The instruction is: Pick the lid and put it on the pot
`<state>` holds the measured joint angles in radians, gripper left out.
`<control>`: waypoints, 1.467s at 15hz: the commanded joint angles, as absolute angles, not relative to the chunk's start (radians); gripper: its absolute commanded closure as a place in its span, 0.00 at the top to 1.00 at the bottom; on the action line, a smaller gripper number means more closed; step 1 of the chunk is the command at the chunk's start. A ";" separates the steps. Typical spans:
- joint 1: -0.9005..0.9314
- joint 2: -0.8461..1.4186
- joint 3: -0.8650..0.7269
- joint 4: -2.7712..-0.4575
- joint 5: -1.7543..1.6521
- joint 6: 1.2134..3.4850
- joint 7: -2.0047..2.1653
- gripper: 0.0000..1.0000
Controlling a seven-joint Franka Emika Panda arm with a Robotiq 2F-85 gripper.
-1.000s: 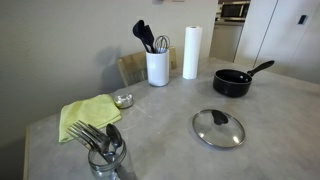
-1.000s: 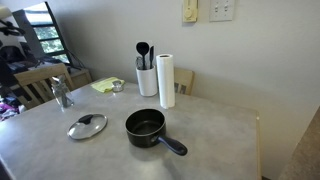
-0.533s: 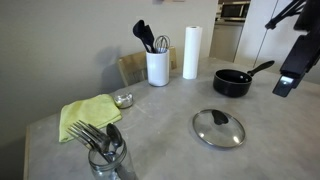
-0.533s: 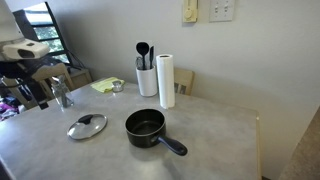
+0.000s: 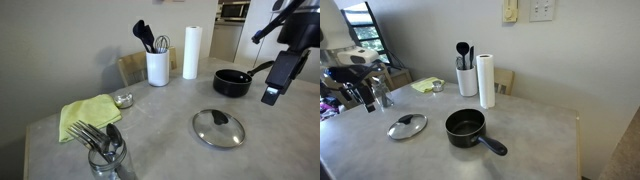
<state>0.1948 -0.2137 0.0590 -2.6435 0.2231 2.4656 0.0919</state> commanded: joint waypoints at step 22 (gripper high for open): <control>0.161 0.238 0.064 -2.416 0.078 2.677 0.398 1.00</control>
